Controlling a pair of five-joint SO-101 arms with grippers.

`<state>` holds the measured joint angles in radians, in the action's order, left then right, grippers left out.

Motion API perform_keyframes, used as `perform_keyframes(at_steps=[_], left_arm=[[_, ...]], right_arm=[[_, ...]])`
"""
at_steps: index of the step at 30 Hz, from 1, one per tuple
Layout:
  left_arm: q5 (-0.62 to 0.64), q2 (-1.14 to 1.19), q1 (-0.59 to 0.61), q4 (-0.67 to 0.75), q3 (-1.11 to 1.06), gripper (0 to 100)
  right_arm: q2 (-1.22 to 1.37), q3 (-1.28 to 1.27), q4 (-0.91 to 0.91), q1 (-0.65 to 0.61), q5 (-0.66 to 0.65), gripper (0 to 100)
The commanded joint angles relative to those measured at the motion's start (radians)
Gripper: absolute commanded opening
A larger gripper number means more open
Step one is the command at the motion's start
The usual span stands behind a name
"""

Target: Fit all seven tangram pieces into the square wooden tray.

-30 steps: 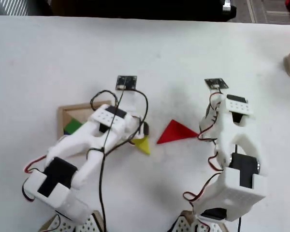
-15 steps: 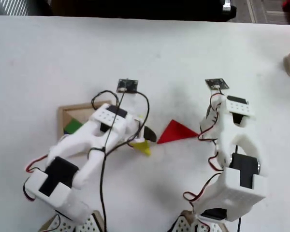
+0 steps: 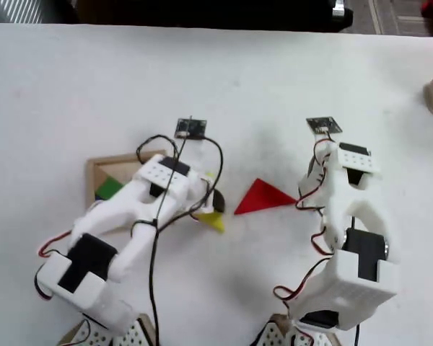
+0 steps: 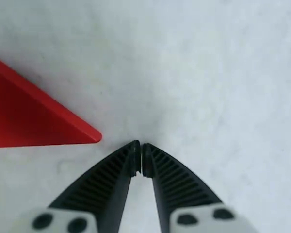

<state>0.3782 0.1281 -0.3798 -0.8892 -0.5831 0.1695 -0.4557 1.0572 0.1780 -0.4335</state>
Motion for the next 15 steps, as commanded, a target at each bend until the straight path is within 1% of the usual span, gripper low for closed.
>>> perform_keyframes(at_steps=[1, 3, 8, 15], left_arm=[[-0.011, -0.002, -0.068, -0.075, 0.005, 32], [-0.008, -0.002, -0.087, -0.087, 0.005, 32], [-0.008, -0.002, -0.053, -0.064, 0.006, 32], [-0.009, -0.001, -0.059, -0.061, 0.005, 31]], right_arm=[[-0.044, 0.003, -0.028, 0.001, -0.012, 1.8], [-0.044, 0.003, -0.028, -0.001, -0.014, 1.8], [-0.044, 0.003, -0.028, -0.013, -0.014, 1.8], [-0.044, 0.003, -0.028, -0.013, -0.014, 1.8]])
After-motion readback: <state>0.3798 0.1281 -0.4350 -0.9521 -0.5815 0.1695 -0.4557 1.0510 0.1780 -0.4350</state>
